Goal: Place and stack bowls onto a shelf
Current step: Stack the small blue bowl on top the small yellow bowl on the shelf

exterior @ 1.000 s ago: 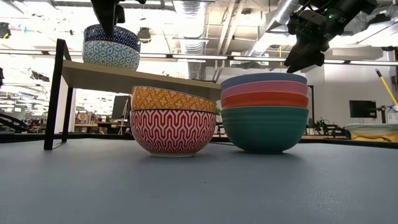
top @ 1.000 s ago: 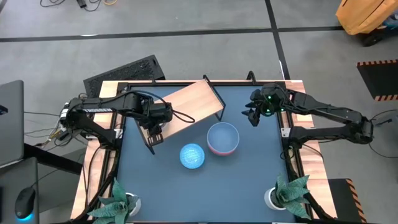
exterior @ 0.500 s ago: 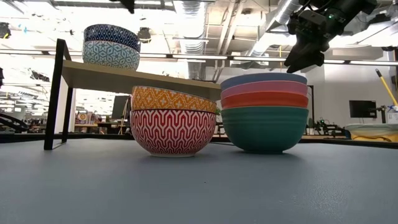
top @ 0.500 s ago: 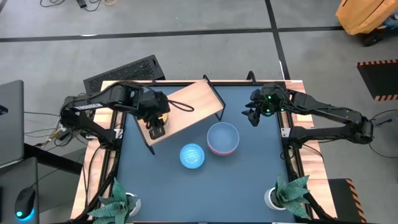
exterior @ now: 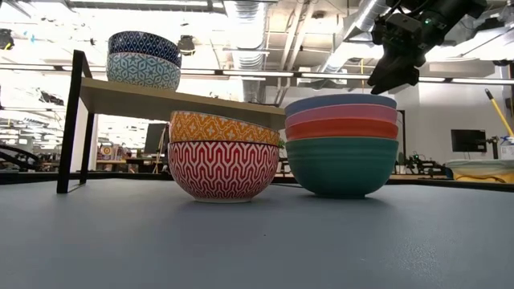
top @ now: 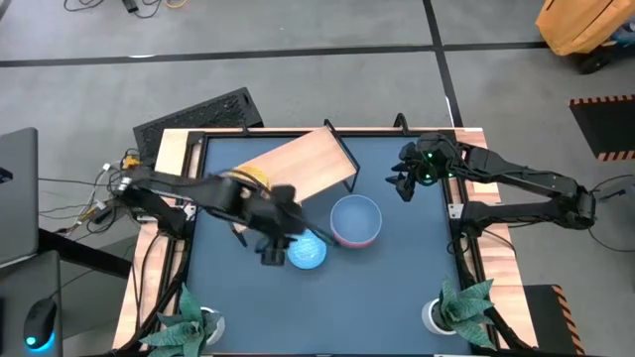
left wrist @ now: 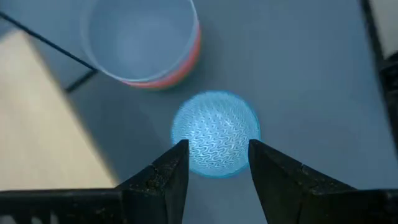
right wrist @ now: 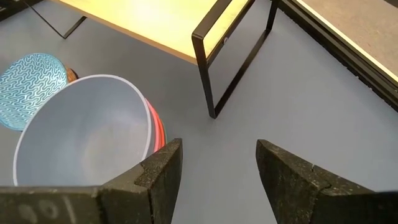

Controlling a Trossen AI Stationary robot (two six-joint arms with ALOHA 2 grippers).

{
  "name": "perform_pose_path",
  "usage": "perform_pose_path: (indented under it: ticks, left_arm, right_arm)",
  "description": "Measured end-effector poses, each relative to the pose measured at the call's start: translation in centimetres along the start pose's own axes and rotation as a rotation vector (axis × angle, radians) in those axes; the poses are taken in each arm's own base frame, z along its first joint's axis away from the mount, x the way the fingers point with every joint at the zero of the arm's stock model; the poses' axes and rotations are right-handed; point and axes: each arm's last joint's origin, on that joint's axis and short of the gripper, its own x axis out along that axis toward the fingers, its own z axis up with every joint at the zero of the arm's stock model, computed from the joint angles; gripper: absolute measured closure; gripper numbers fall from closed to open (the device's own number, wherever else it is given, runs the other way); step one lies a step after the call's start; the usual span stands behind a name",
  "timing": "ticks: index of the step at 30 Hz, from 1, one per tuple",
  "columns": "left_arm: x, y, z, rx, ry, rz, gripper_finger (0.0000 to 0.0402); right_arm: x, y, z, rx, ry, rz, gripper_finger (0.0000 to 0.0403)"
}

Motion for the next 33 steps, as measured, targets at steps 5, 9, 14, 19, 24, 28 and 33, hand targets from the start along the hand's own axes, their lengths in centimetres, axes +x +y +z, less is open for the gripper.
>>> perform_pose_path:
  ticks: [5, 9, 14, 19, 24, 28, 33]
  left_arm:
    - [4.7, -1.4, 0.3, 0.075, 0.120, -0.013, 0.0251]
    - [7.5, -2.0, 0.2, 0.075, 0.190, -0.059, 0.0251]
    - [10.8, -3.2, 0.0, 0.114, 0.255, -0.110, 0.0251]
    - [12.8, -3.9, -0.1, 0.091, 0.239, -0.142, 0.0251]
    - [13.6, -4.0, -0.8, 0.087, 0.257, -0.148, 0.0251]
    - [13.9, -4.2, -1.2, 0.090, 0.274, -0.181, 0.0251]
    - [13.9, -4.1, -1.3, 0.118, 0.273, -0.187, 0.0251]
  right_arm:
    - [0.0, 0.0, 0.0, 0.000, 0.001, 0.000, 0.0173]
    - [0.0, 0.0, -0.1, 0.000, 0.007, -0.001, 0.0173]
    - [0.0, 0.0, -0.2, 0.001, 0.021, -0.003, 0.0173]
    - [0.0, 0.0, -0.3, 0.001, 0.033, -0.005, 0.0173]
    - [0.0, 0.0, -0.3, -0.012, 0.036, -0.005, 0.0173]
    - [0.0, 0.0, -0.3, -0.017, 0.036, -0.005, 0.0173]
    - [0.0, 0.0, -0.3, -0.017, 0.036, -0.005, 0.0173]
